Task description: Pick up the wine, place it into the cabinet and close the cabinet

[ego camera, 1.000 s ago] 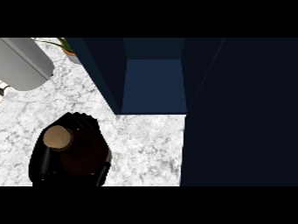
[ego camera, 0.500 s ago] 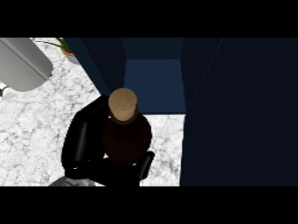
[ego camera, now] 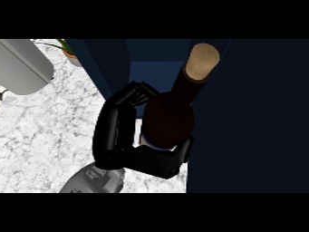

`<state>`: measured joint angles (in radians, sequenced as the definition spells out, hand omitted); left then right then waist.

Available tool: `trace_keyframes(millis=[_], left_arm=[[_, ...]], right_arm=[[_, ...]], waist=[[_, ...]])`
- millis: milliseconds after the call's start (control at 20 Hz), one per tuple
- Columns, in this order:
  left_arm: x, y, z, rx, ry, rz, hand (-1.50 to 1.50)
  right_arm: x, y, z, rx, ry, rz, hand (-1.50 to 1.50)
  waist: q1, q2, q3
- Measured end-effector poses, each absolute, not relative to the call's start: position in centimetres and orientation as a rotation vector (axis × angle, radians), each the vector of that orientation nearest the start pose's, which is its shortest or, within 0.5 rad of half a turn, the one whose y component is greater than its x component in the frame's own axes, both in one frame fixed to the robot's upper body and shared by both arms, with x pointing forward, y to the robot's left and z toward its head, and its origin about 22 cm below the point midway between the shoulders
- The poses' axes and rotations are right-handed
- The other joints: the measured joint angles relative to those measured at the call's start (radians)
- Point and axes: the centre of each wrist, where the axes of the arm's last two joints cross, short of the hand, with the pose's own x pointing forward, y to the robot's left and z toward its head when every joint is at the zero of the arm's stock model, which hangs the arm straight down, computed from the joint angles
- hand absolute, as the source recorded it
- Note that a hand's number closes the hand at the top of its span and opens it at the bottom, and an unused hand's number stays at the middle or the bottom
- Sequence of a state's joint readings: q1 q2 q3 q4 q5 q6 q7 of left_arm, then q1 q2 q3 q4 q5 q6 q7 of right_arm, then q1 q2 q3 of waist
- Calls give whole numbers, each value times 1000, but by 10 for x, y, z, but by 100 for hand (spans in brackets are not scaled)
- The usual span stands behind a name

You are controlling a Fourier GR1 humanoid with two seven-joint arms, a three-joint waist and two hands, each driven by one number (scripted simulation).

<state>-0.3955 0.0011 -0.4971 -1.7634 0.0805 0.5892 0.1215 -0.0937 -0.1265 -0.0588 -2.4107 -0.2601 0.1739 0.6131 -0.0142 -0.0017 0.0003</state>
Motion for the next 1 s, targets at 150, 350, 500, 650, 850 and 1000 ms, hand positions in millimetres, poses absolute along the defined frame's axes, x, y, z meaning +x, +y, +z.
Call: trace_keyframes(millis=[150,350,500,650,850,1000], left_arm=[[259,69,132,-229,-1911,64,150],[270,56,130,-183,-1924,52,150],[274,51,126,-163,-1927,54,150],[278,51,119,-157,-1916,71,150],[283,51,112,-165,-1905,104,150],[283,52,106,-168,-1900,131,150]], right_arm=[[168,-241,203,179,-1872,299,-150],[168,-235,201,217,-1868,303,-150],[168,-237,203,205,-1866,301,-150],[168,-237,199,214,-1864,304,-150],[167,-237,197,220,-1868,303,-150],[168,-237,201,215,-1873,300,-150]], waist=[[-1,0,0],[-2,0,0],[-3,0,0],[-1,1,0],[-2,1,0],[0,1,0]])
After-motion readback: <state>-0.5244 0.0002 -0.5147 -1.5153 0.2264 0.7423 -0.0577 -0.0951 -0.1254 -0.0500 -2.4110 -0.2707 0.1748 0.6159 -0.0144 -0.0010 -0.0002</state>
